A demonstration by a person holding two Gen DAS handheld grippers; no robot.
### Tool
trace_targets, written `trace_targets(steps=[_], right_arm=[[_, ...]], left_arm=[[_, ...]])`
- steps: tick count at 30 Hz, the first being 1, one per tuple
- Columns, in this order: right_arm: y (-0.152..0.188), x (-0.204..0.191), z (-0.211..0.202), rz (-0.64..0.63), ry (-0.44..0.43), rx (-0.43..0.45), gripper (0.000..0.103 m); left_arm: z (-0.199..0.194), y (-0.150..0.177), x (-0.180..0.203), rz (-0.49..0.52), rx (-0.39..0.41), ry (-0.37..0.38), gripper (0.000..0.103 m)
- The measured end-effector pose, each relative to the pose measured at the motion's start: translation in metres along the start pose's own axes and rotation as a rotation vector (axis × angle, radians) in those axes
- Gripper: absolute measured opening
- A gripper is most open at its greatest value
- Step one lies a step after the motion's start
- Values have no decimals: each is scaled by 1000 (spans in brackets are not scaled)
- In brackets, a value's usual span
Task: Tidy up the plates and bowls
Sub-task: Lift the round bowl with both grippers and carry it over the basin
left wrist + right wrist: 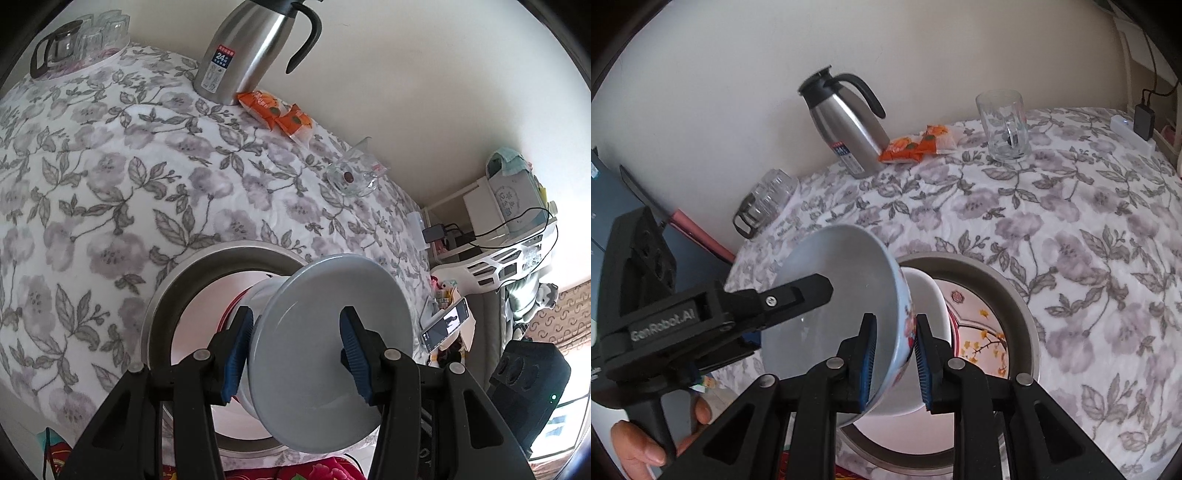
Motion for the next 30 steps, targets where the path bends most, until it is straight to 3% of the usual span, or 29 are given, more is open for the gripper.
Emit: trace_targets(steps=[11,22,30], right_arm=[[1,-3,3,-66,59,-10,24],[-4,2,1,-65,84,8,26],[-10,4,-12,-68,101,57,26]], left_arm=[[4,4,-5,-31,-11,5,50],[-4,-2,-7,-13,37,-33,50],[-28,-1,-7,60,147,-78,50]])
Point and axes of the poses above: each gripper's, at about its wrist camera, not at the fingertips, and z roughly the way its jaws point, x to its right, y to its underside, the point moved 3 cm from there along z, roughly the way its jaws point, and after that the axes turned 14 degrees about x, right-handed, at the moved point
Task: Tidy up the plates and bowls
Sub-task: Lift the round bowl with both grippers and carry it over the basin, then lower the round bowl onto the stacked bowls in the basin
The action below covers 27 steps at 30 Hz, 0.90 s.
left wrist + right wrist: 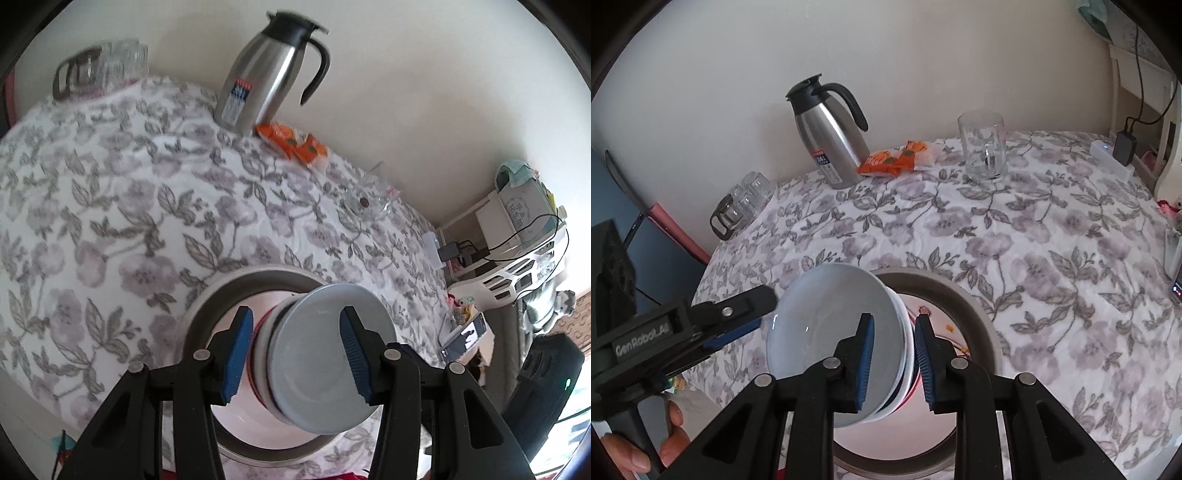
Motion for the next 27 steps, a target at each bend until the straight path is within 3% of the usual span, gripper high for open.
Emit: trace_targets(steps=[5,10,14,18,27], right_arm=[[3,7,-12,-7,20,26,28],[14,18,-27,-27,49,53,42],[23,26,-35,-54,57,57,56],[35,33,-39,-69,52,46,63],[64,53,-42,-121,71,-14,79]], left_arm=[[-20,9,-9,60,89,-48,54],[-33,28,-27,67,124,-122,63],[-36,46,-30,82,122,-152,67],[-35,68,-26,82,94,-155,87],[-40,98,-21,72,69,-194,92]])
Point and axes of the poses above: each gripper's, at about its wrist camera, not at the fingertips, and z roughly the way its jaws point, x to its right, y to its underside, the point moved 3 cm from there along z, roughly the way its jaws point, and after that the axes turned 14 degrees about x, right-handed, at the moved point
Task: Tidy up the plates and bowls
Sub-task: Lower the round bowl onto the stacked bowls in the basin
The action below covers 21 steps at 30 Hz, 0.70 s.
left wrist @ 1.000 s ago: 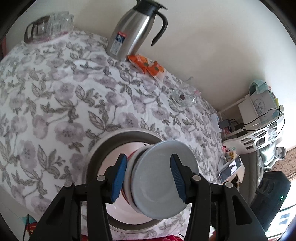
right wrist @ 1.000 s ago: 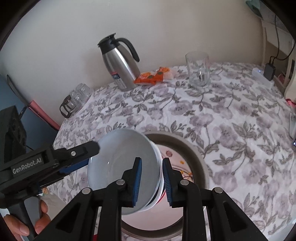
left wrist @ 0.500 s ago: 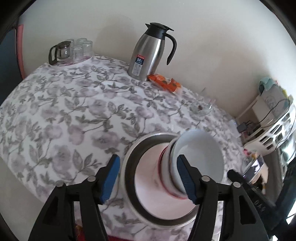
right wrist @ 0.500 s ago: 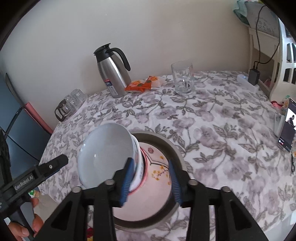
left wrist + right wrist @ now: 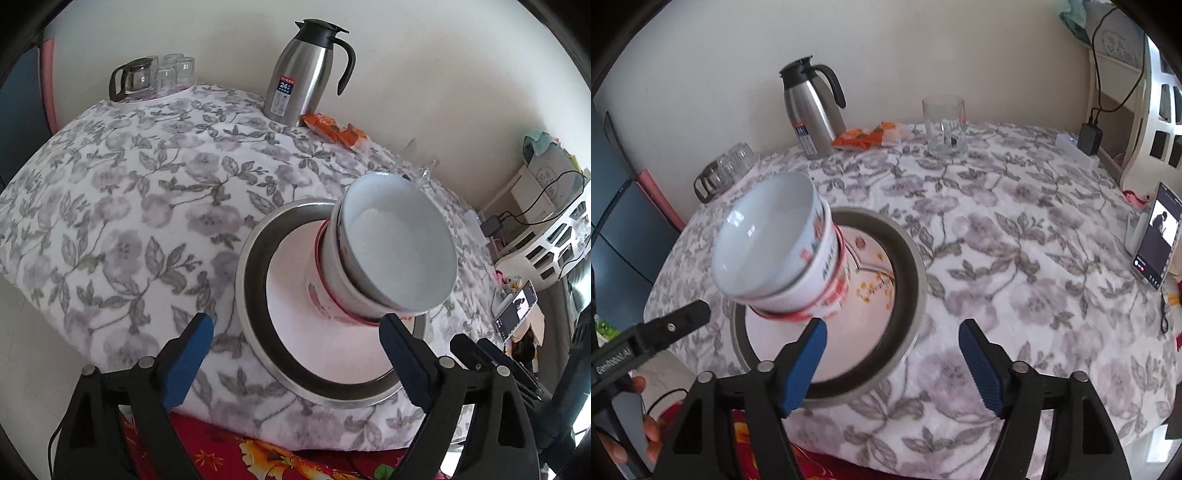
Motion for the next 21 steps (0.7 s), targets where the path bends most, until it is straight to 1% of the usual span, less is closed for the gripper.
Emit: trace_targets(steps=[2,4,10,17,21], right_arm=[[3,5,1,-7,10,-8,82],[4,9,2,-10,21,-12,91],[8,17,2,-25,34,-19,103],[9,25,1,-29,54,-22,103],[8,27,-1,-34,55,-14,103]], left_arm=[[-3,4,5,13,0,-8,92],[-3,9,10,31,-10,0,92],[1,25,28,81,-54,-6,92],[0,30,30,89,-55,-53,92],[2,34,32,103,-85,-97,92]])
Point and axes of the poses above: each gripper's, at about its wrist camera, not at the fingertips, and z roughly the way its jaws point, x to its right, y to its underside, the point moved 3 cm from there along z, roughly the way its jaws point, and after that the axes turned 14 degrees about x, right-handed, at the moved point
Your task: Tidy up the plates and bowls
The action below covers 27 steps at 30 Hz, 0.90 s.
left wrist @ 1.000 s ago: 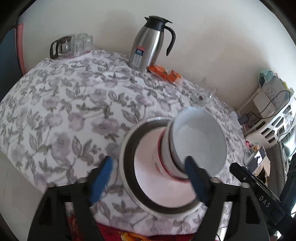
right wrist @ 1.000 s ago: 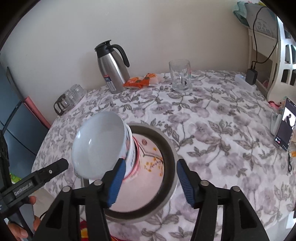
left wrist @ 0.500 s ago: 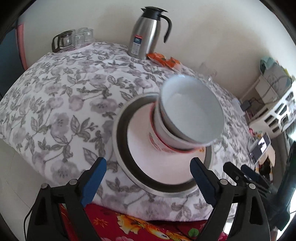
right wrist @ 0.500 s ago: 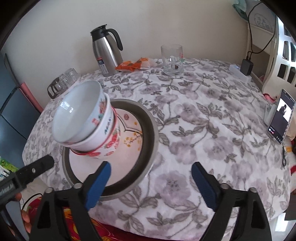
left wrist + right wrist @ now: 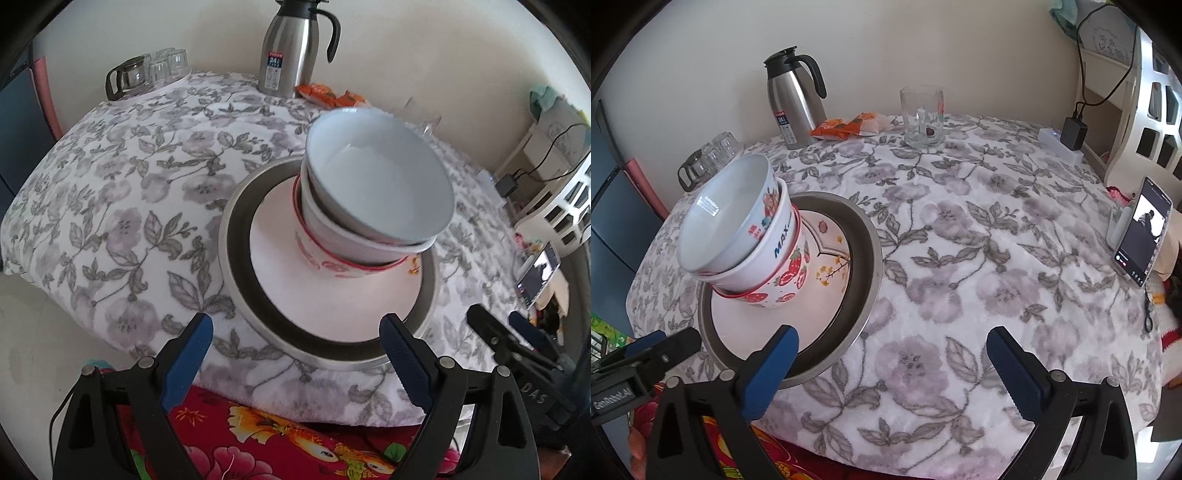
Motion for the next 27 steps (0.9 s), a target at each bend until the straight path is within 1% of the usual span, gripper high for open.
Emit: trace_targets(steps=[3,11,15,21,27], right_arm=[[0,2,-1,4,1,3,103],[0,7,-3,15,3,10,103],[0,8,-3,19,3,11,103],[1,11,-3,28,3,10,103],[2,13,-3,34,6,8,103]], left_arm=[[-1,2,3,33,-8,-45,92],[-2,3,3,52,-9,-86,92],[-2,5,8,105,-10,-127,92],[1,8,12,119,-28,-108,92],[2,8,12,109,-32,-102,92]])
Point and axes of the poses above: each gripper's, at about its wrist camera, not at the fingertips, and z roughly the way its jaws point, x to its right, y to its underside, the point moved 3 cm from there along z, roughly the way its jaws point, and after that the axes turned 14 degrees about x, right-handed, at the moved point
